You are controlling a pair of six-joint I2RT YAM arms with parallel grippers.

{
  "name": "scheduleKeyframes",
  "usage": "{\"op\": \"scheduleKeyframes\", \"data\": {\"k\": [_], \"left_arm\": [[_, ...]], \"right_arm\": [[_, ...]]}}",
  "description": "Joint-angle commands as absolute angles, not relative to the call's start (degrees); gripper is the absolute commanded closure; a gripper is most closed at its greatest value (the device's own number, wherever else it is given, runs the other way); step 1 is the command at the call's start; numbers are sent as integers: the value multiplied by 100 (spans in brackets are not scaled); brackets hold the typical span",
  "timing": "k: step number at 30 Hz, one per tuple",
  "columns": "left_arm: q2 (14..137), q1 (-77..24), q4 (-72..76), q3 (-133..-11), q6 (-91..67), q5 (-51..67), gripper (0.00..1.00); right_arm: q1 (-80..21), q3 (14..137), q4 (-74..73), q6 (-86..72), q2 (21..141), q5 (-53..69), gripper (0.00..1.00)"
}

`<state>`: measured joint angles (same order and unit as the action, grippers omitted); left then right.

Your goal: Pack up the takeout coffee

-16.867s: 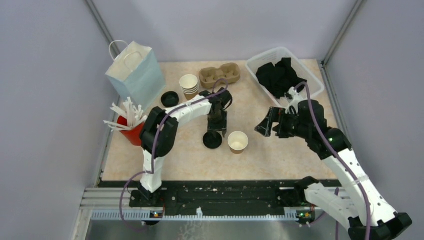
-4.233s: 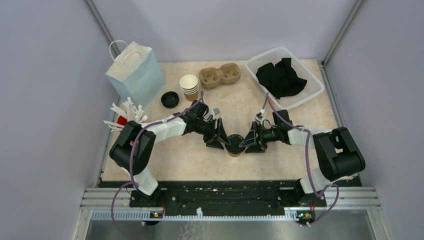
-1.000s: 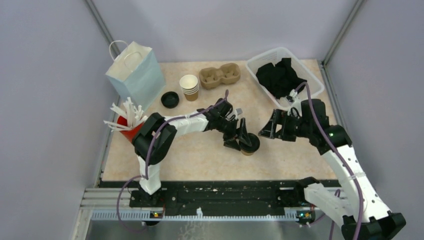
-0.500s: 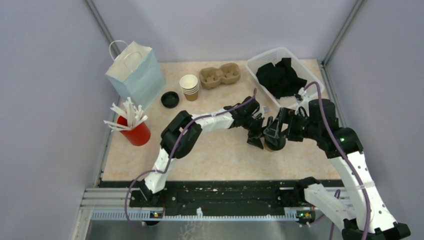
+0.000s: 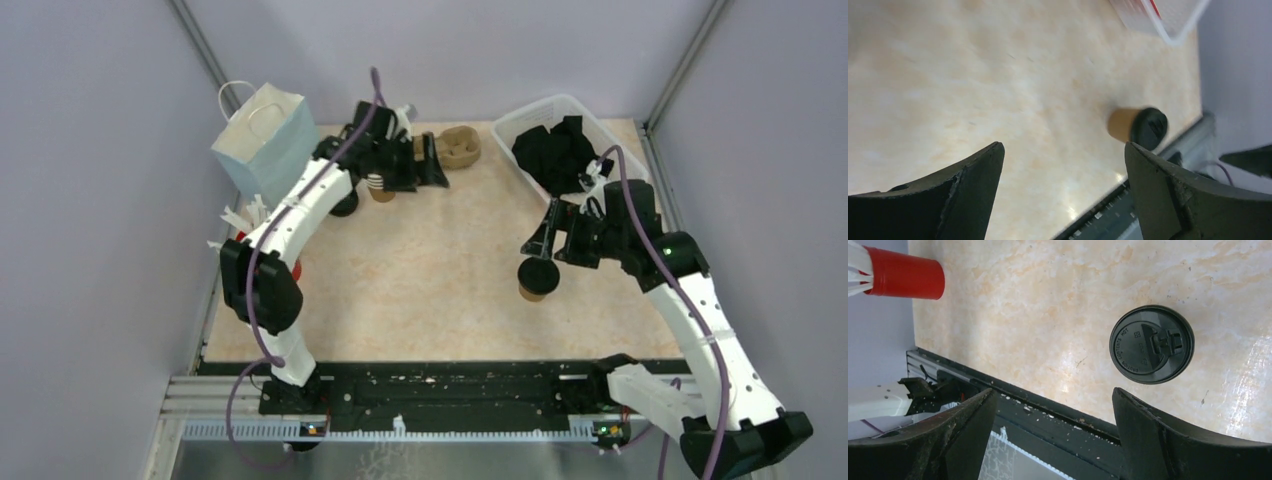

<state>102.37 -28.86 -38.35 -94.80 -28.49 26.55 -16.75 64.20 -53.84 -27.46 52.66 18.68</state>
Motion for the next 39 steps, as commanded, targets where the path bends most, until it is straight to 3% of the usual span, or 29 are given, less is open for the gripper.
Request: {"op": "scheduleKeyframes", "data": {"k": [1,3,8,11,22,32,36,39], "left_arm": [[10344,-2241,-4850,-10537,-1692,1212,5],[10784,-1884,-5078,-11144,-1567,685,10],[11848,-1145,-5253,-12585,-1669,171,34],[12355,-971,-5359,-13150,-1603,-94,39],[12653,-905,-5195,-13031,-1514,-275,65],[12418,-914,-5102,-12546,-1420,-212,71],[12413,-921,-5106,-12578,-1397,-204,79],[12337,-931,-5089,-12568,-1391,-246,78]], "right_arm": [[-1696,6708,-4962,-2672,5705,1758,15],[-1696,6845,-4893,-2633,5946,1765,15],[-1689,7054,-4680,-2558,6399,1775,15],[-1683,7157,-4709,-2479,6614,1776,15],[-1578,7197,-4663,-2381,6865,1843,15],[-1538,6973,-4512,-2418,6807,2025,15],[-1537,6883,-4443,-2441,6770,2073,15],[-1529,6829,-4426,-2452,6750,2099,15]]}}
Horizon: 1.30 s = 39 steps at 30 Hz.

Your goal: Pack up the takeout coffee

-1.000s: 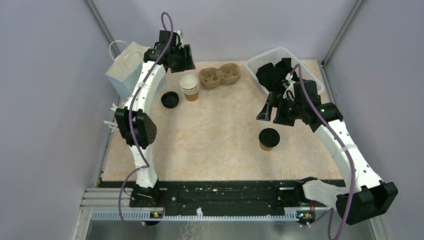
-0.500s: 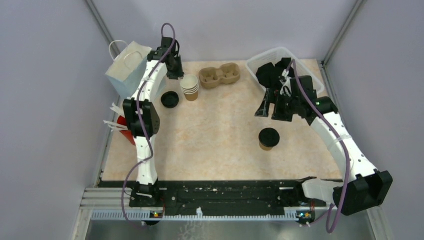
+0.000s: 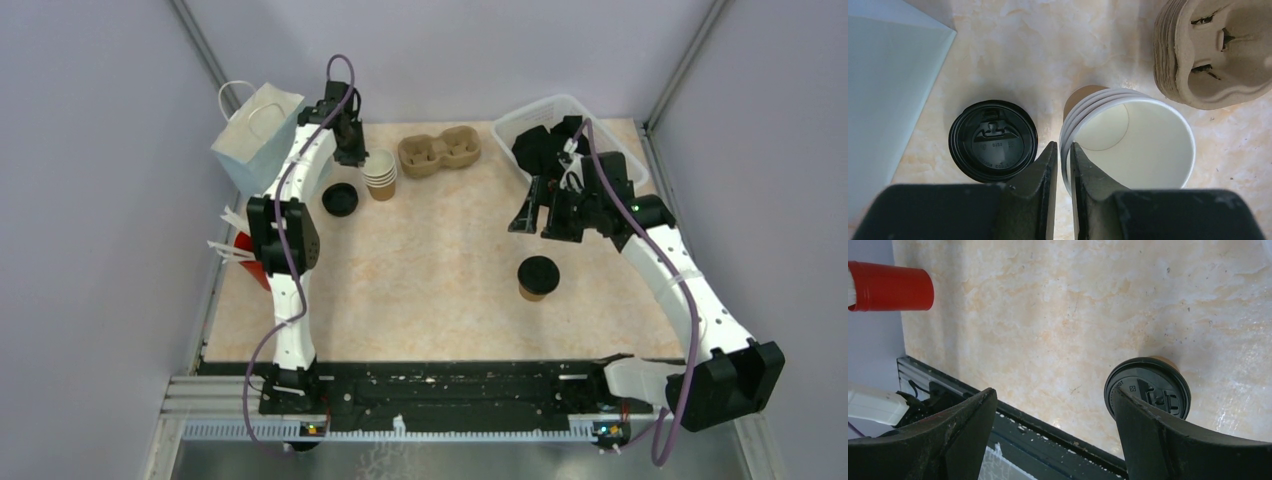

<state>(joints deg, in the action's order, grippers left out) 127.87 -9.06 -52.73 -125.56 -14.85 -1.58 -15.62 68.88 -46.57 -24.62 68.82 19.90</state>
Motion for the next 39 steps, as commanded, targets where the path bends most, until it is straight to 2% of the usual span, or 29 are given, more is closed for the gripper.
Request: {"op": "scheduleKeyframes", "data": {"k": [1,3,8,13,21,24,33,39], "left_arm": [[12322,-939,-5089,-12568,-1382,-239,75],[12281,-957,-5079,-12567,-1367,-258,69],[12224,-967,-5081,-12588,-1371,-288,67],[12256,-1001,-5095,-12586,-1363,-317,74],[12377,-1002,-5124,-12629,-1354,-321,76],[12384,-1004,-5126,-12641,-1348,-327,83],[12415,-1011,-5153,-12615,-1301,-378,77],[12412,-1011,-5164,-12605,-1283,-399,83]], "right_arm": [[-1529,6813,-4423,-2459,6742,2103,15],[-1529,6779,-4397,-2469,6726,2124,15],[-1529,6729,-4366,-2478,6722,2194,15],[-1529,6700,-4329,-2487,6732,2253,15],[-1529,6693,-4320,-2496,6715,2281,15],[-1529,6687,-4316,-2509,6713,2286,16],[-1529,6648,-4267,-2556,6702,2329,16],[-1529,6607,-4237,-2594,6666,2346,16]]}}
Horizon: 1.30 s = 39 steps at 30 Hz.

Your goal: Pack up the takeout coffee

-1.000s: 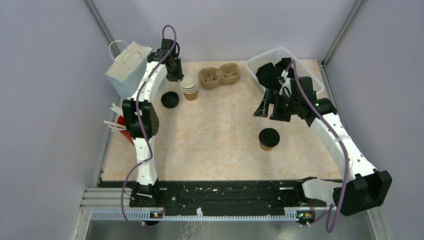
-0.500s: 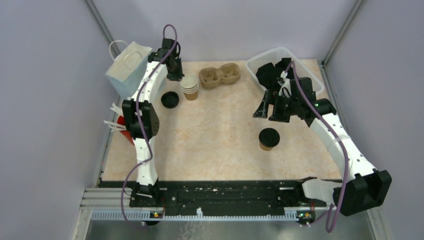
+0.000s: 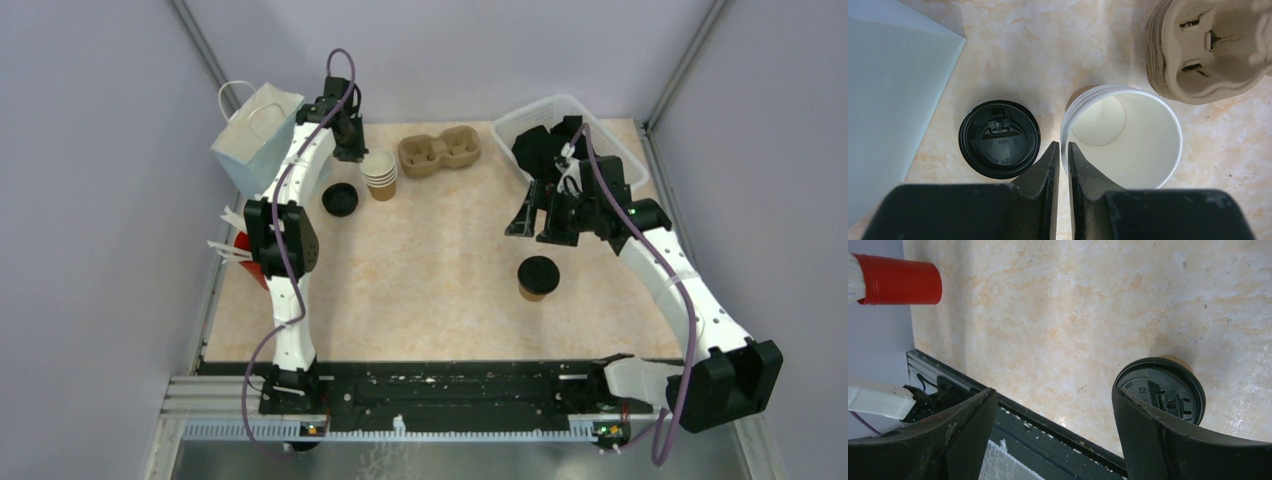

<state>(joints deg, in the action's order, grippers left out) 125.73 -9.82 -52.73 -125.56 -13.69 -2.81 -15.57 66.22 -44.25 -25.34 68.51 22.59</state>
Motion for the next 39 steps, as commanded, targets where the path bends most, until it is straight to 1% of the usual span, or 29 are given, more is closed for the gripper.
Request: {"op": "scheduleKeyframes", "data": {"k": [1,5,10,13,15,22,29,35,39], "left_arm": [[12405,-1011,-5167,-12599,-1283,-410,83],[12397,-1011,-5159,-12575,-1266,-447,79],[12412,-1011,-5164,-12496,-1257,-466,79],[12409,-1011,-5146,-12489,-1244,-464,83],[12401,-1011,-5148,-12491,-1239,-458,83],[12439,-1011,-5142,-12498,-1248,-392,77],[12461,-1011,-5146,-12535,-1240,-387,80],[12468,-1011,-5144,-12516,-1233,-337,76],[12494,-1011,-5128,-12533,-1244,-304,76]], "right_arm": [[-1529,6609,-4232,-2592,6670,2347,16],[-1528,6599,-4233,-2597,6662,2364,16],[-1529,6587,-4219,-2605,6653,2375,16],[-1529,6581,-4224,-2602,6652,2380,16],[-1529,6571,-4211,-2602,6653,2382,16],[-1529,6581,-4216,-2591,6660,2384,16],[-1527,6564,-4206,-2599,6662,2408,16],[-1529,6572,-4200,-2593,6671,2419,16],[-1529,6576,-4201,-2589,6679,2416,16]]}}
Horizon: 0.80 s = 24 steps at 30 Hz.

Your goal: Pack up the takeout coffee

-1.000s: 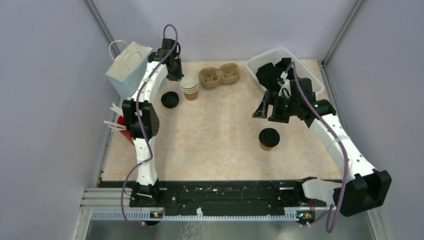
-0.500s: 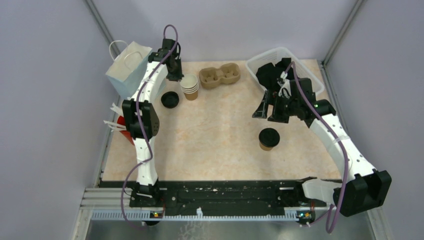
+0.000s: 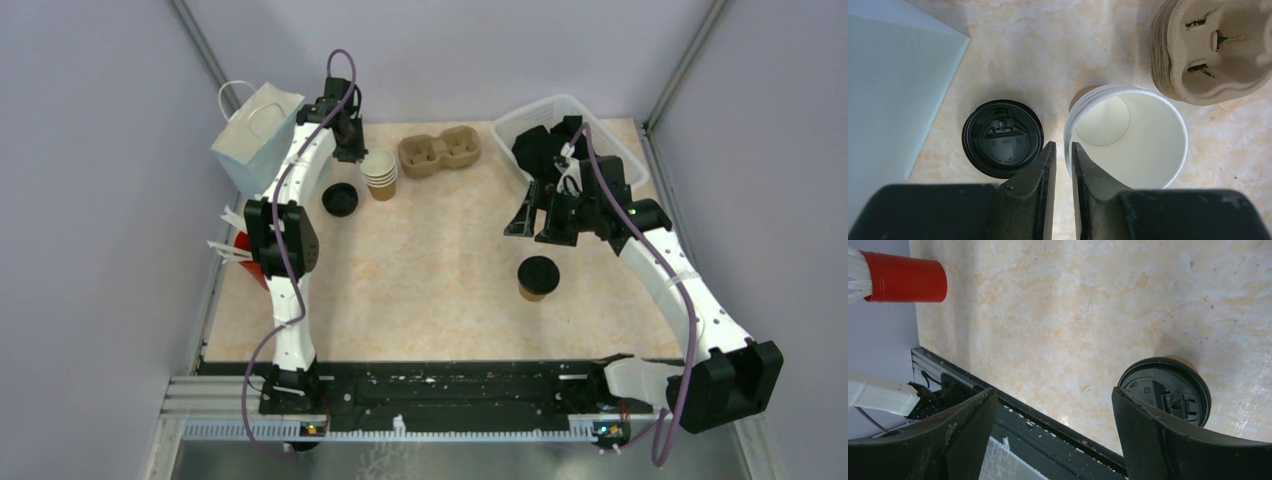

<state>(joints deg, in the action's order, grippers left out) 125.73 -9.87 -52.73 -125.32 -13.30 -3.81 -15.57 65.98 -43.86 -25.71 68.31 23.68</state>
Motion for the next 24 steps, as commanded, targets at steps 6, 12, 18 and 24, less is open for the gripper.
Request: {"op": "scheduleKeyframes", "data": {"k": [6,12,18,24], "left_arm": [[12517,-1011,-5133,-12542,-1248,-276,78],[12547,-1018,-5131,-12542,-1248,-240,81],[12552,-1020,-5133,-12551,-1239,-272,82],[12585,-1020,-5137,-12551,-1224,-259,82]], "right_arm": [[-1529,6587,-4201,-2584,6683,2417,16],[-1529,6586,-4201,-2593,6689,2426,16],[-1529,6578,-4201,-2594,6675,2426,16],[-1530,6555,-4184,-2602,6667,2428,16]]}}
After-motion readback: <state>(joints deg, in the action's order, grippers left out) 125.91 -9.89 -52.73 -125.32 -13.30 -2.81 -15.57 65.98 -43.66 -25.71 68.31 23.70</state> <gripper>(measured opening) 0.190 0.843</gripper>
